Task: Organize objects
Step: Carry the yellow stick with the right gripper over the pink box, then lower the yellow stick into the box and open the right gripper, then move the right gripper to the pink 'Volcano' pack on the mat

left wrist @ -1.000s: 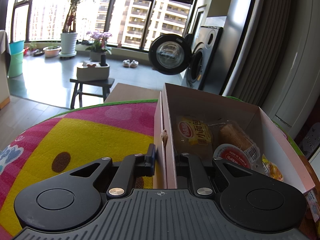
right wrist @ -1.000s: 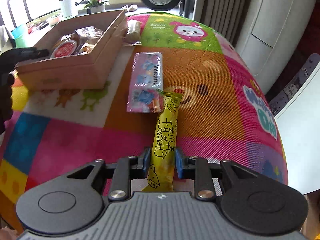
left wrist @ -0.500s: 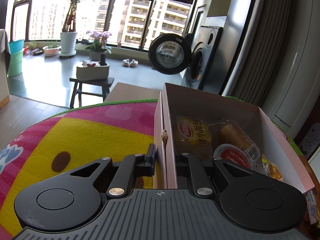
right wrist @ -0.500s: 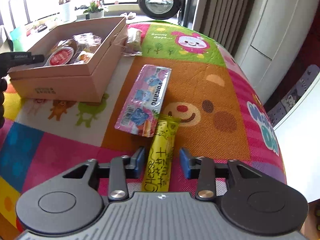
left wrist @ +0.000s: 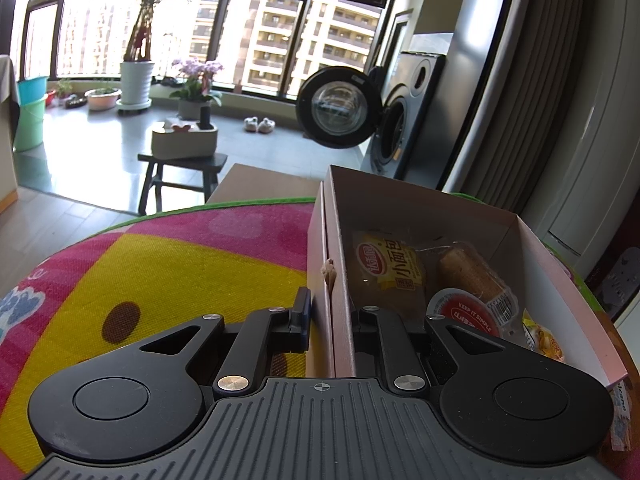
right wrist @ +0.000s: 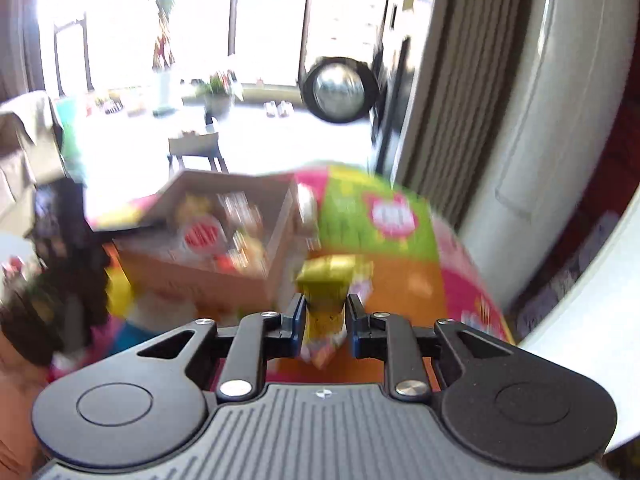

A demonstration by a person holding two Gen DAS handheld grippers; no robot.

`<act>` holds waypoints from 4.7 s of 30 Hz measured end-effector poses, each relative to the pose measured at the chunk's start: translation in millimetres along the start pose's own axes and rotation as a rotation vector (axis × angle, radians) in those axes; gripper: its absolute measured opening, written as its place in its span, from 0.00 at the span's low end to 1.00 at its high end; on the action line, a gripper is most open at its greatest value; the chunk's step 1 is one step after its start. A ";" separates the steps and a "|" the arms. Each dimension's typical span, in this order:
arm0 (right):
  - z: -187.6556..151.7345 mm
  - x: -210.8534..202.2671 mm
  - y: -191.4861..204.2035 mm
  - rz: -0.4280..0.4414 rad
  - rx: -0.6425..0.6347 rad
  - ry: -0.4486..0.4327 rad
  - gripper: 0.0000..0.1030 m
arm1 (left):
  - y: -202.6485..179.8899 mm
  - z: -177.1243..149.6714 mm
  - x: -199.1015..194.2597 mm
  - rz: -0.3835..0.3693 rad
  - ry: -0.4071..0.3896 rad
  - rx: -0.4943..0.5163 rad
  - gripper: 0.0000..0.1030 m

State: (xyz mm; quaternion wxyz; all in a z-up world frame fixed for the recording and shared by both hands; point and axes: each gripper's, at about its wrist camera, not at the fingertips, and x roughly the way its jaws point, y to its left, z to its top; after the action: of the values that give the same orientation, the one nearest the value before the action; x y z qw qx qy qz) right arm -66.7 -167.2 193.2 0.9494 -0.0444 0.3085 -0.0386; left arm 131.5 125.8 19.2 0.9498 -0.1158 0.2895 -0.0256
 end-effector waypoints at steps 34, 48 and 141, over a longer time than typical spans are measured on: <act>-75.3 125.0 95.9 0.268 -0.122 0.433 0.30 | -2.2 1.5 5.4 -0.007 0.004 -0.003 0.16; -13.2 65.9 102.2 0.291 -0.192 0.201 0.03 | -2.3 1.7 5.2 -0.007 0.004 -0.002 0.15; -141.6 137.3 -13.3 -0.083 0.212 0.109 1.00 | 1.2 0.0 -1.3 0.003 0.003 0.017 0.15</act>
State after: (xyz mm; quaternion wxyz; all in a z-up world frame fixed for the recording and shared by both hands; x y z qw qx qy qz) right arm -40.0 -202.8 0.5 0.9282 0.0458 0.3518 -0.1125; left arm 130.4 127.1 19.6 0.9503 -0.1071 0.2910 -0.0268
